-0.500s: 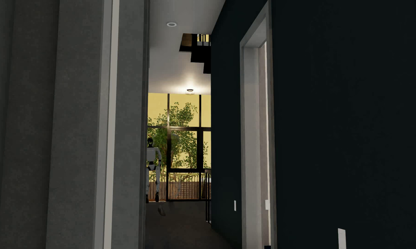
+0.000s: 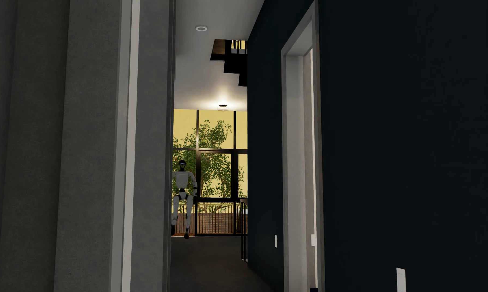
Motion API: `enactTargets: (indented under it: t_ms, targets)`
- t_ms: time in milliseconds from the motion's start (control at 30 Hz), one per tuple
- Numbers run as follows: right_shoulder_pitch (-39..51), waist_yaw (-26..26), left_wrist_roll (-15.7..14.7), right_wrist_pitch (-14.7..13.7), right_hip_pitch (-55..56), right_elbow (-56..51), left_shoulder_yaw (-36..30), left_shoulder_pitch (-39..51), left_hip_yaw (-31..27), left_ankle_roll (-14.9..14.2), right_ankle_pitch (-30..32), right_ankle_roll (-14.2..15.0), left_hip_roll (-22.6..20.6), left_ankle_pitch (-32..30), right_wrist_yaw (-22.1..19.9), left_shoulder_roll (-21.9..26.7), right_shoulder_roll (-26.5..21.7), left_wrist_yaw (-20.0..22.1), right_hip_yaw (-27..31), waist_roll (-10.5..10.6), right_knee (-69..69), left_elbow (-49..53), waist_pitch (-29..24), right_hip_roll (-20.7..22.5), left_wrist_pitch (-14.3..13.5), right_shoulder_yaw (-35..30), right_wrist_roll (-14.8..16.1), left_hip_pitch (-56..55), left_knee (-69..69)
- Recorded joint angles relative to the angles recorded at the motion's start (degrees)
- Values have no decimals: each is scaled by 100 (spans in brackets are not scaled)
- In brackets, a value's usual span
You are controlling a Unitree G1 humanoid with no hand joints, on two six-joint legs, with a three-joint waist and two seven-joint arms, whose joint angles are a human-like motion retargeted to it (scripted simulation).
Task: Walk towards the door
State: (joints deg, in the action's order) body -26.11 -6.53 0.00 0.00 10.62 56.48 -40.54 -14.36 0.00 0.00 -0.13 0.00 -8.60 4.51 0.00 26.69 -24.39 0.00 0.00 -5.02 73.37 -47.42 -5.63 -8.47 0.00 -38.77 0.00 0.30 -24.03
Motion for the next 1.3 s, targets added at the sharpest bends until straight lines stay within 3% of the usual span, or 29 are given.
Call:
enactTargets:
  t_ms: [67,200,267,300,333,400,433,500,533,600,667,700,733,767,833,867,933,967,1033,1133,1200,1267,1300]
  targets:
    - [-294,-230,0,0,457,-97,189,-159,0,0,-408,0,165,665,0,122,112,0,0,109,-1288,233,-145,199,0,213,0,787,-4]
    - [-219,-255,0,0,440,-70,65,-222,0,0,523,0,159,1050,0,145,141,0,0,117,-4738,168,-275,418,0,-182,0,1789,-40]
    - [-207,-233,0,0,664,-128,-118,-434,0,0,487,0,235,945,0,72,59,0,0,178,-4318,107,-278,412,0,13,0,2302,-20]
    - [-182,-364,0,0,659,-92,-233,-602,0,0,669,0,351,613,0,10,14,0,0,239,-4023,49,-208,422,0,120,0,2483,79]
    - [-153,-436,0,0,656,-2,-352,-777,0,0,665,0,482,-104,0,-98,-56,0,0,366,-3708,-36,-111,450,0,189,0,2477,48]
    - [72,-591,0,0,158,116,-545,-1037,0,0,76,0,760,-1879,0,-267,-212,0,0,598,-3594,79,12,543,0,381,0,1439,-1462]
    - [238,-451,0,0,25,137,-645,-1070,0,0,-171,0,715,-2191,0,-233,-253,0,0,656,-3680,290,136,599,0,495,0,534,-2675]
    - [499,149,0,0,-481,-43,-680,-1120,0,0,-360,0,534,-1775,0,-196,-321,0,0,574,-4025,437,240,695,0,894,0,-854,-4263]
    - [586,393,0,0,-791,-286,-673,-1141,0,0,-396,0,386,-1718,0,-205,-342,0,0,460,-4236,349,265,706,0,1245,0,-1401,-4373]
    - [644,649,0,0,-1573,-993,-773,-1171,0,0,-456,0,168,-2145,0,-185,-386,0,0,266,-4577,182,198,729,0,2037,0,-2058,-3183]
    - [676,836,0,0,-2172,-1570,-812,-1152,0,0,-683,0,122,-2514,0,-155,-435,0,0,236,-4637,100,4,866,0,2560,0,-2053,-1045]
    - [684,865,0,0,-2443,-1723,-771,-1153,0,0,-790,0,157,-1809,0,-143,-444,0,0,252,-4693,74,-24,985,0,2653,0,-1998,-149]
    - [667,884,0,0,-2696,-1782,-722,-1158,0,0,-875,0,211,-690,0,-116,-425,0,0,236,-4708,66,-26,1057,0,2646,0,-2006,90]
    - [631,833,0,0,-2874,-1750,-692,-1107,0,0,-916,0,234,-641,0,-84,-371,0,0,186,-4660,38,-10,1077,0,2578,0,-2256,78]
    - [406,1018,0,0,-3118,-1402,-750,-908,0,0,-608,0,180,-1737,0,-69,-233,0,0,26,-4476,-160,123,878,0,2119,0,-2384,-178]
    - [296,1013,0,0,-2971,-1084,-716,-883,0,0,-130,0,118,-2105,0,-103,-184,0,0,-80,-4147,-269,325,716,0,1552,0,-2493,-371]
    - [136,800,0,0,-1966,-325,-931,-688,0,0,1340,0,-58,-1758,0,-92,-27,0,0,-316,-2213,-449,457,87,0,392,0,-2070,-504]
    - [100,578,0,0,-1233,-21,-1123,-464,0,0,1189,0,-127,-1408,0,-53,35,0,0,-345,-1169,-472,466,-52,0,-80,0,-1785,-455]
    - [-119,-92,0,0,-281,276,-982,-119,0,0,132,0,-61,-638,0,-9,46,0,0,-143,53,-396,326,-68,0,-605,0,-843,-218]
    - [-499,-431,0,0,394,358,323,54,0,0,-550,0,158,552,0,164,51,0,0,89,-1315,338,54,201,0,-953,0,668,-49]
    - [-394,-440,0,0,412,427,1107,103,0,0,42,0,155,865,0,231,73,0,0,114,-3350,822,-56,328,0,-1339,0,1283,-16]
    - [-214,-443,0,0,435,307,1340,197,0,0,1026,0,211,1024,0,204,64,0,0,185,-4668,989,-43,392,0,-1090,0,1723,-48]
    - [-126,-468,0,0,426,183,1254,193,0,0,872,0,294,1011,0,165,19,0,0,245,-4597,985,-129,369,0,-799,0,2044,-16]
